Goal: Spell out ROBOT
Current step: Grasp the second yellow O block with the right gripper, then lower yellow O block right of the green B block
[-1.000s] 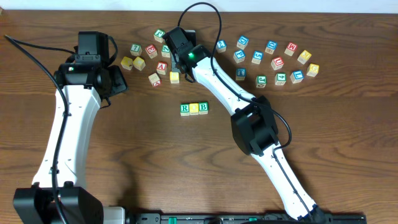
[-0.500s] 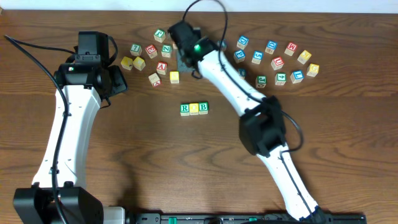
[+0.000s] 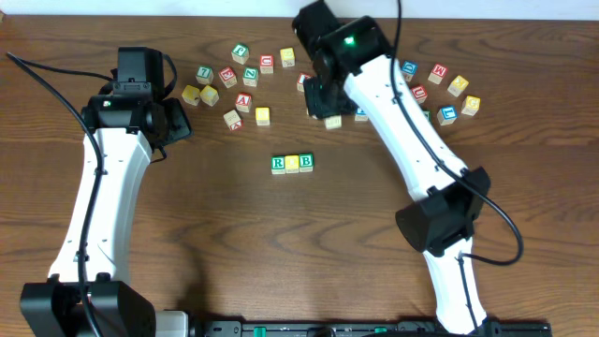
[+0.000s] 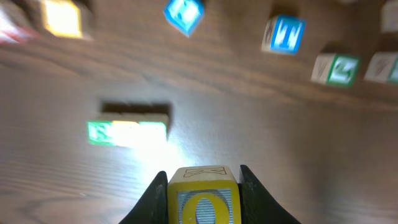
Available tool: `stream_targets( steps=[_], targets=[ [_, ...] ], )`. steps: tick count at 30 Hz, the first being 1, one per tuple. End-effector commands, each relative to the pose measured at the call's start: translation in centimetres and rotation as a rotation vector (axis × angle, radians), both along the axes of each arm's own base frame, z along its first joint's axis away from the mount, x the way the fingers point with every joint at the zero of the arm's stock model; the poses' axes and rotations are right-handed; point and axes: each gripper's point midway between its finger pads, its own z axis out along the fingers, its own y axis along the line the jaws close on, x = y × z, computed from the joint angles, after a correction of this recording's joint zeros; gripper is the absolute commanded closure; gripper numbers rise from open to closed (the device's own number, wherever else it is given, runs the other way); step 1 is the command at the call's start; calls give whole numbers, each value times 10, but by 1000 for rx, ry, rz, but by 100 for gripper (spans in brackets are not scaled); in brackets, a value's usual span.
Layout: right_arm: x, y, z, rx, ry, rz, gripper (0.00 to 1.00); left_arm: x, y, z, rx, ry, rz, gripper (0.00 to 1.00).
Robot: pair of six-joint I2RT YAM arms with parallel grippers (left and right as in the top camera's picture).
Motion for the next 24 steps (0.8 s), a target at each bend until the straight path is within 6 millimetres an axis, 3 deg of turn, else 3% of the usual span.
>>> stream_targets(
  steps=[1, 9, 24],
  targets=[
    [-10, -4, -46, -57, 108, 16, 78, 6, 4, 3, 16, -12, 1, 33],
    [-24, -6, -111, -70, 188, -17, 81, 7, 4, 4, 16, -19, 1, 33],
    [-20, 5, -141, -39, 150, -72, 81, 7, 4, 4, 16, -20, 1, 34]
  ],
)
